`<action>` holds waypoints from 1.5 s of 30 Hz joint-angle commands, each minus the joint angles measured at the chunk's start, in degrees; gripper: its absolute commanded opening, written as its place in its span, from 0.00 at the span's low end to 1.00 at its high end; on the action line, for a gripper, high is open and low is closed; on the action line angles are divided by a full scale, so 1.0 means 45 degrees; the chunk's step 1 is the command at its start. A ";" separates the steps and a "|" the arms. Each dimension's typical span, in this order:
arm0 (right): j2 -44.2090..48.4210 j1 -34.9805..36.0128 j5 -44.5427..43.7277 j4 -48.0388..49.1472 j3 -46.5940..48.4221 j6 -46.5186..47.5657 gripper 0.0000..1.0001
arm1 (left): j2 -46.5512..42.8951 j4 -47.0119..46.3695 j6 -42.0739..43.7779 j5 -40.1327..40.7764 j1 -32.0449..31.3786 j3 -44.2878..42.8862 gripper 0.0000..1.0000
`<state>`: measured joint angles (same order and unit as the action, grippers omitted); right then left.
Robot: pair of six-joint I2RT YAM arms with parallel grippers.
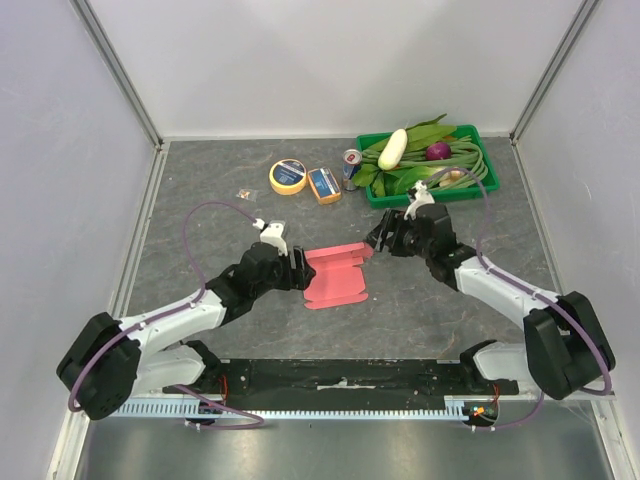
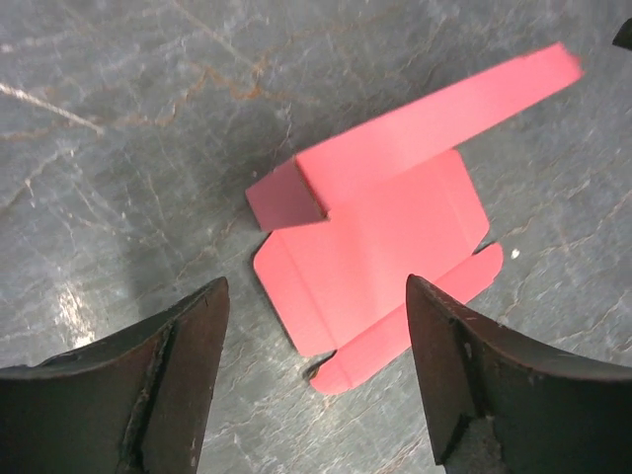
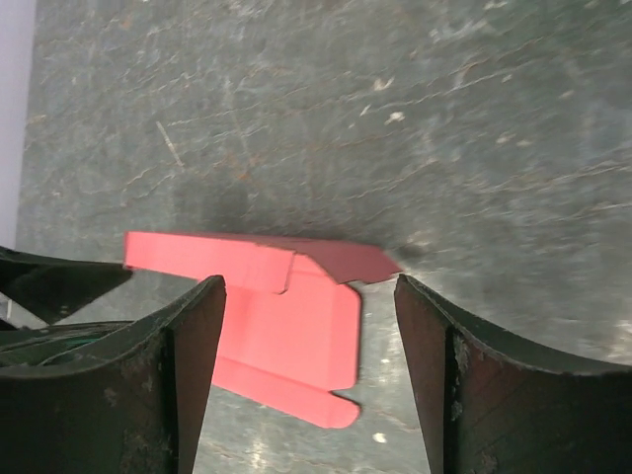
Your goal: Fold the paper box
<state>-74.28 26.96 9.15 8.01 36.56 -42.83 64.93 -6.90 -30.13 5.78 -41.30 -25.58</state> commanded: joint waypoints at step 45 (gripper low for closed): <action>0.0237 0.1528 -0.1254 -0.3812 0.2873 0.2195 0.54 | 0.4985 -0.3052 0.1382 0.7894 -0.2795 -0.2147 0.43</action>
<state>-74.94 33.71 2.24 -9.50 47.83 -31.94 85.54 -13.91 -27.29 37.69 -53.49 -34.02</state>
